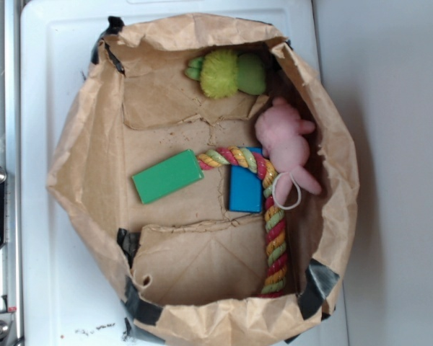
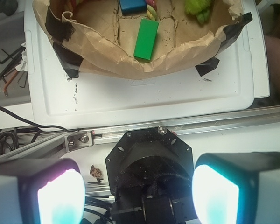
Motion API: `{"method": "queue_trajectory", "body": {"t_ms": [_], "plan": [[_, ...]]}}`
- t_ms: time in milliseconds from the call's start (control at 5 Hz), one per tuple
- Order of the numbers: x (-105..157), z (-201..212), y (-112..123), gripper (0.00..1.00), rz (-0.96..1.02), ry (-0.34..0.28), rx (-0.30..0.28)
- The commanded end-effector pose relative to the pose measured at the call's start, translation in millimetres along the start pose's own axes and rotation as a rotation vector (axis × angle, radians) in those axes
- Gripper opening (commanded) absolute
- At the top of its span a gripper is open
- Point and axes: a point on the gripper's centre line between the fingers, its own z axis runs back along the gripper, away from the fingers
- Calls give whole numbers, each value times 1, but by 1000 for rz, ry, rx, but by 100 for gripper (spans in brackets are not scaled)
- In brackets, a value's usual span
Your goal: Grab the green block.
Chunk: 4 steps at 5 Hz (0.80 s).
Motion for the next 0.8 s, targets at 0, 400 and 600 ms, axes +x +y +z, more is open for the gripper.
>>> {"method": "queue_trajectory", "body": {"t_ms": [0,400,600], "plan": [[0,0,0,100,0,0,0],[99,-15,4,100,47,-77,-109],[144,-29,16,100,63,-97,-104]]}}
